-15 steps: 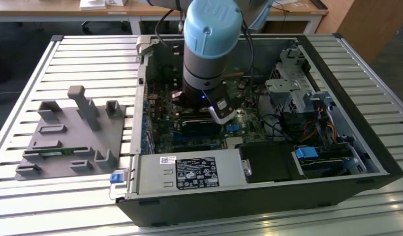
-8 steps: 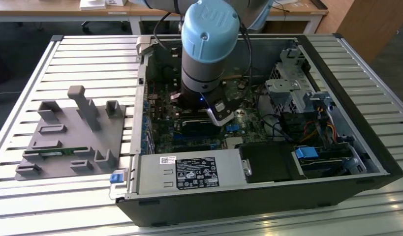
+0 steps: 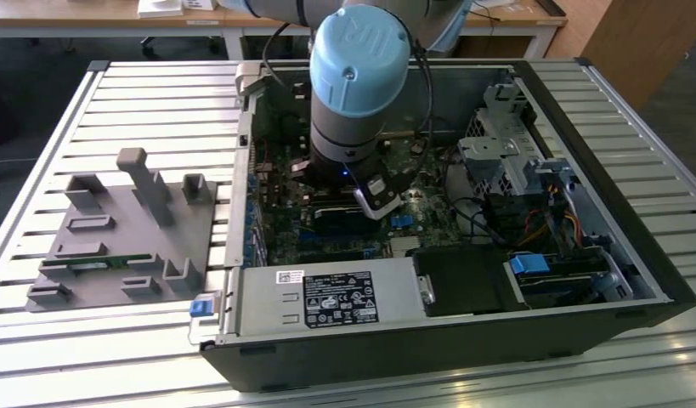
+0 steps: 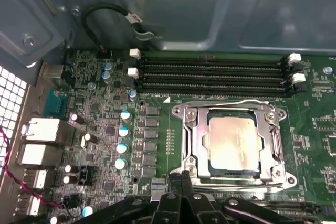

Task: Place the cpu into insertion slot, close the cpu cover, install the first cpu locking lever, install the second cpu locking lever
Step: 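Install the second cpu locking lever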

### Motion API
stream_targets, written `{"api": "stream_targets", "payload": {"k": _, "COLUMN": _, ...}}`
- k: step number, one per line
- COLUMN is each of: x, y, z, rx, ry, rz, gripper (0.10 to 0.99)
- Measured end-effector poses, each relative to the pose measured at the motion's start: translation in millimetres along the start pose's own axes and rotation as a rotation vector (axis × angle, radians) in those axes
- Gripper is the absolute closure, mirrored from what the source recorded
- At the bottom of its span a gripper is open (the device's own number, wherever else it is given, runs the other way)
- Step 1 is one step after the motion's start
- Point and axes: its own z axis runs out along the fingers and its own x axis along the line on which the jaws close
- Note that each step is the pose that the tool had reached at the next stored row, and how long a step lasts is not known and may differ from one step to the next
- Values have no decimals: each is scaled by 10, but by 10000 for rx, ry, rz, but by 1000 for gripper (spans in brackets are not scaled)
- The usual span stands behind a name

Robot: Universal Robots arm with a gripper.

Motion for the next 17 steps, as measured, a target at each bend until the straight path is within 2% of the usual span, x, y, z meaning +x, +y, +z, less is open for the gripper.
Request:
{"api": "stream_targets", "payload": {"k": 9, "x": 17, "y": -12, "z": 32, "rx": -198, "ry": -1, "rz": -6, "gripper": 969}}
{"api": "stream_targets", "payload": {"k": 17, "x": 45, "y": -1, "z": 49, "rx": -238, "ry": -1, "rz": -6, "gripper": 969}}
